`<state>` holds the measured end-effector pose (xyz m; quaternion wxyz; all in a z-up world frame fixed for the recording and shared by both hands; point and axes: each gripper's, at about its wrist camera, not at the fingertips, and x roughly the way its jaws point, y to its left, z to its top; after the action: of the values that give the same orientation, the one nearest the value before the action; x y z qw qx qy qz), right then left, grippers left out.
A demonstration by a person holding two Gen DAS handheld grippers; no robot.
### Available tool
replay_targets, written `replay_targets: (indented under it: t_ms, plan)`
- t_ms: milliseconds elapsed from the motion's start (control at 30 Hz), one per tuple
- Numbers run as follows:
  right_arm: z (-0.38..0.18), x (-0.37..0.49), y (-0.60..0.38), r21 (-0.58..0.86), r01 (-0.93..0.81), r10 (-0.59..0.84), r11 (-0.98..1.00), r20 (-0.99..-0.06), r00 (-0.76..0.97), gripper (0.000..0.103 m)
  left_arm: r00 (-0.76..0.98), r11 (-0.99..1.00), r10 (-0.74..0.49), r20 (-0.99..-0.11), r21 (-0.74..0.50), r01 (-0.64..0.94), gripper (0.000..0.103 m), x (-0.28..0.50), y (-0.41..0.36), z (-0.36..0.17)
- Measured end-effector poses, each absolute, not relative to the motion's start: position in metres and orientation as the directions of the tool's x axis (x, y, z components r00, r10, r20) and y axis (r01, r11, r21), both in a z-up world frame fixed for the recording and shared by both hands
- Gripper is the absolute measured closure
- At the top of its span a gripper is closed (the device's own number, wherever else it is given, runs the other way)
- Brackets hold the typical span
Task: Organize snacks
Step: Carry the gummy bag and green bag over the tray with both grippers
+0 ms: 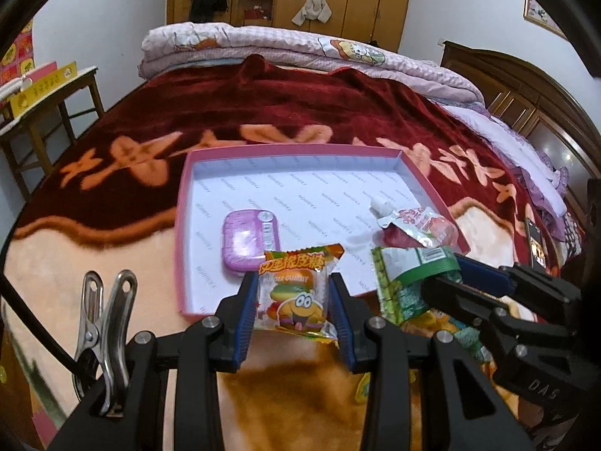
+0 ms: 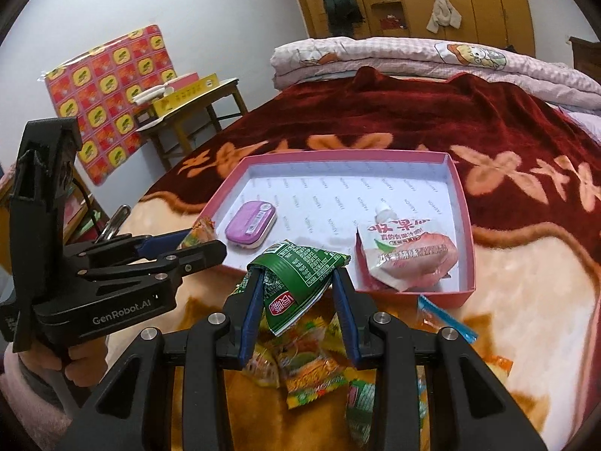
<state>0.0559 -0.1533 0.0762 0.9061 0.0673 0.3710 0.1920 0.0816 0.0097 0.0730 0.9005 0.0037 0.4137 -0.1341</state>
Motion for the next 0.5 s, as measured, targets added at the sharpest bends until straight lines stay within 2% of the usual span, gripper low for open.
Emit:
replay_targets:
  t_ms: [233,500]
  plan:
    - [0.068,0.071,-0.152,0.250,-0.276,0.372,0.928,-0.662,0.651,0.066,0.585,0.955,-0.256,-0.769,-0.109,0.275,0.064,0.099,-0.005,0.060]
    - [0.058,0.081,-0.149,0.188,-0.245,0.306,0.951,-0.684,0.662,0.066,0.572,0.961,-0.220,-0.790,-0.074,0.268,0.064,0.111,-0.010,0.043]
